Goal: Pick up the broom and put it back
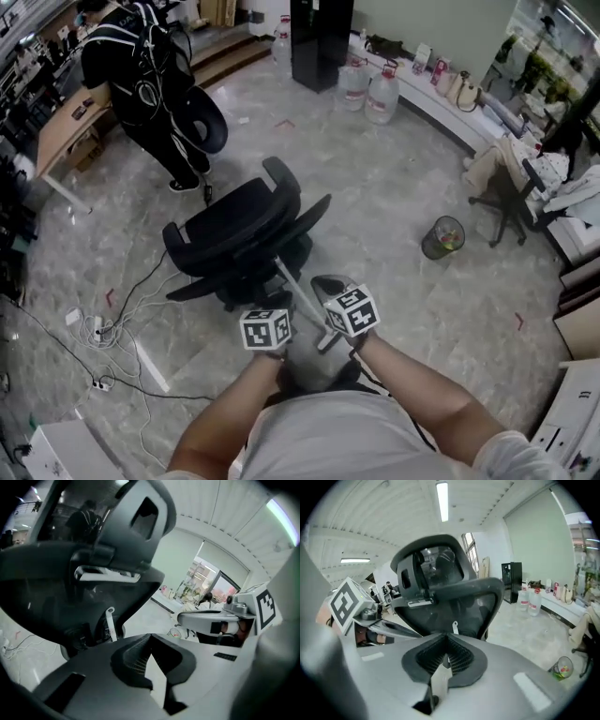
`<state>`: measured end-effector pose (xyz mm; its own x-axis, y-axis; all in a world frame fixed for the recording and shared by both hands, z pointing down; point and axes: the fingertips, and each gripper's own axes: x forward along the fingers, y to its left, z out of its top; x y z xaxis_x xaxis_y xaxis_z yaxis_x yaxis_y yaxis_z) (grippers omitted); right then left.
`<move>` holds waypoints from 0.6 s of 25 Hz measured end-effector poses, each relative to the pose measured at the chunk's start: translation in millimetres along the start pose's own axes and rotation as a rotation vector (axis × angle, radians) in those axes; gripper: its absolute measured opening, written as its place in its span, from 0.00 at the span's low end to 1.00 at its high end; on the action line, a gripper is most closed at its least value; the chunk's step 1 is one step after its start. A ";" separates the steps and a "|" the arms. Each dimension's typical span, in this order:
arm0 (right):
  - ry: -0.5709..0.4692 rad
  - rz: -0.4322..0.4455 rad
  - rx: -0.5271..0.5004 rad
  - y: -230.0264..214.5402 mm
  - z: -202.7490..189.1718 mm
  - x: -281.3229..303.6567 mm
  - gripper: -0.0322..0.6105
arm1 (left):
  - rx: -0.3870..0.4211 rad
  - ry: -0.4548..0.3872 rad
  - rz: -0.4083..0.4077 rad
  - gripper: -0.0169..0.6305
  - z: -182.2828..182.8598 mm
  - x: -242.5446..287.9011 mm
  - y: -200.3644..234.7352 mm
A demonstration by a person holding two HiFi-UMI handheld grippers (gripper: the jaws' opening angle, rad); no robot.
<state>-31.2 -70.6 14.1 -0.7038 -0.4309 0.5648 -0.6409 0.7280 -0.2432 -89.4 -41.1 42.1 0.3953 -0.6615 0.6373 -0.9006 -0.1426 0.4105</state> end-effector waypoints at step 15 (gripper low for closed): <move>-0.352 -0.089 -0.041 -58.7 137.1 -214.0 0.05 | 0.257 -0.387 -0.058 0.04 173.0 -40.5 -241.1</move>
<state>115.0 -94.2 -200.6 -0.7126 -0.6455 0.2749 -0.6968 0.6971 -0.1692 80.5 -107.3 -195.5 0.3938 -0.8660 0.3083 -0.9140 -0.3330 0.2319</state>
